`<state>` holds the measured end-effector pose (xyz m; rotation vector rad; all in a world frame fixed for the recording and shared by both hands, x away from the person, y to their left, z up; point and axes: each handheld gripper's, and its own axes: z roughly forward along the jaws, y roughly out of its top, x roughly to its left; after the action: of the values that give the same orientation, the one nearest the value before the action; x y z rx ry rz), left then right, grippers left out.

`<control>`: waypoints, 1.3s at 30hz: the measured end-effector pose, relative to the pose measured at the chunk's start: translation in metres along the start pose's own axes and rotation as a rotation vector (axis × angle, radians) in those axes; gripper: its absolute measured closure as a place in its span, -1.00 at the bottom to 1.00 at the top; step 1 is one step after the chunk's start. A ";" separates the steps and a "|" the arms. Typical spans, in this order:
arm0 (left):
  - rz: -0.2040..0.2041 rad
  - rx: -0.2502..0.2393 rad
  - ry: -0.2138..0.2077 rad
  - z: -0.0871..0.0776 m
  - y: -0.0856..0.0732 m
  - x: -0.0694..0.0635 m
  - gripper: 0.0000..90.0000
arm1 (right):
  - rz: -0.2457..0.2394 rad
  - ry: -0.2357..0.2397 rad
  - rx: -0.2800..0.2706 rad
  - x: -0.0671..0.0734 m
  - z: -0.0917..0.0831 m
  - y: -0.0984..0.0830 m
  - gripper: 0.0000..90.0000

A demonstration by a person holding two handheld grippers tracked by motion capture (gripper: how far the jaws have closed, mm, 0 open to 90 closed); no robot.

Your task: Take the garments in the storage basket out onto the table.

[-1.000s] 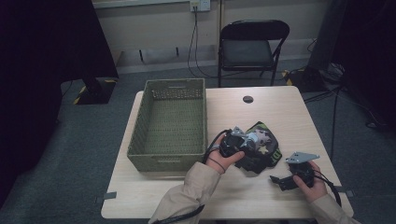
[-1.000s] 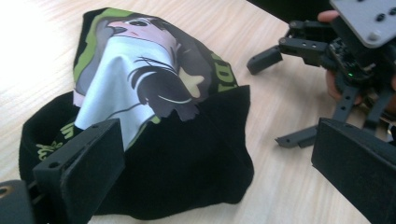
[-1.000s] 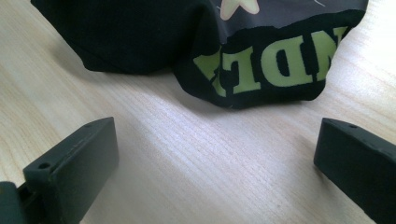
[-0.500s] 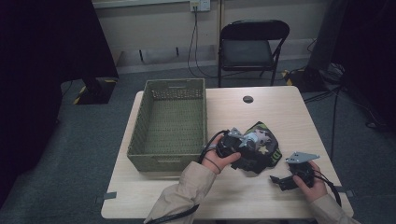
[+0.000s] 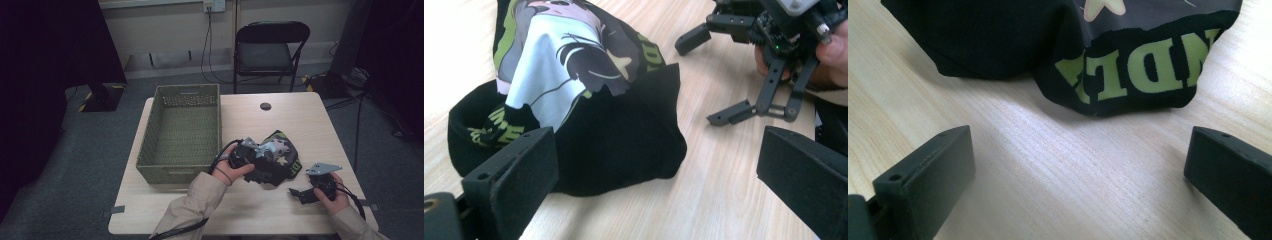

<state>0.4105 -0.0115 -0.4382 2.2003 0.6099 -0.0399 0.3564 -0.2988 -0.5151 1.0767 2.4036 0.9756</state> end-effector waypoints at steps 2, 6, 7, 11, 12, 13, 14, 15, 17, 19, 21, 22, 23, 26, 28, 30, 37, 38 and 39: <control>0.012 0.012 0.004 -0.003 -0.001 0.000 -0.95 | 0.000 0.000 0.000 0.000 0.000 0.000 -1.00; 0.034 0.037 -0.002 -0.010 -0.006 0.000 -0.94 | 0.000 0.000 0.000 0.000 0.000 0.000 -1.00; 0.033 0.039 -0.004 -0.012 -0.008 0.001 -0.94 | -0.001 0.000 0.000 0.000 0.000 0.000 -1.00; 0.024 0.039 -0.007 -0.018 -0.017 0.003 -0.94 | -0.001 0.000 0.000 0.000 0.000 0.000 -1.00; 0.023 0.039 -0.007 -0.019 -0.018 0.004 -0.94 | -0.001 0.000 0.000 0.000 0.000 0.000 -1.00; 0.021 0.039 -0.007 -0.020 -0.020 0.004 -0.94 | 0.000 0.000 0.000 0.000 0.000 0.000 -1.00; 0.023 0.040 -0.008 -0.020 -0.021 0.005 -0.94 | -0.001 0.000 0.000 0.000 0.000 0.000 -1.00; 0.021 0.038 -0.008 -0.021 -0.023 0.006 -0.94 | 0.000 0.000 0.000 0.000 0.000 0.000 -1.00; 0.037 0.031 -0.011 -0.021 -0.024 0.006 -0.92 | 0.000 0.000 0.000 0.000 0.000 0.000 -1.00; 0.041 0.031 -0.014 -0.022 -0.025 0.005 -0.92 | 0.000 0.000 0.000 0.000 0.000 0.000 -1.00; 0.045 0.026 -0.021 -0.023 -0.025 0.004 -0.93 | 0.000 0.000 0.000 0.000 0.000 0.000 -1.00; 0.046 0.024 -0.026 -0.023 -0.025 0.003 -0.93 | 0.000 0.000 0.000 0.000 0.000 0.000 -1.00; 0.047 0.020 -0.029 -0.024 -0.026 0.002 -0.93 | 0.000 0.000 0.000 0.000 0.000 0.000 -1.00; 0.064 0.017 -0.031 -0.024 -0.029 0.000 -0.93 | 0.000 0.000 0.000 0.000 0.000 0.000 -1.00; 0.074 0.022 -0.037 -0.024 -0.031 -0.003 -0.94 | 0.000 0.000 0.000 0.000 0.000 0.000 -1.00; 0.075 0.018 -0.052 -0.024 -0.032 -0.005 -0.93 | 0.000 0.000 0.000 0.000 0.000 0.000 -1.00; 0.107 0.032 -0.077 -0.027 -0.040 -0.011 -0.93 | -0.001 0.000 0.000 0.000 0.000 0.000 -1.00; 0.111 0.032 -0.083 -0.028 -0.041 -0.012 -0.92 | 0.000 0.000 0.000 0.000 0.000 0.000 -1.00; 0.111 0.033 -0.089 -0.028 -0.042 -0.012 -0.92 | -0.001 0.000 0.000 0.000 0.000 0.000 -1.00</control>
<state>0.3763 0.0268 -0.4472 2.2474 0.4403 -0.0903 0.3564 -0.2988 -0.5151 1.0756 2.4037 0.9749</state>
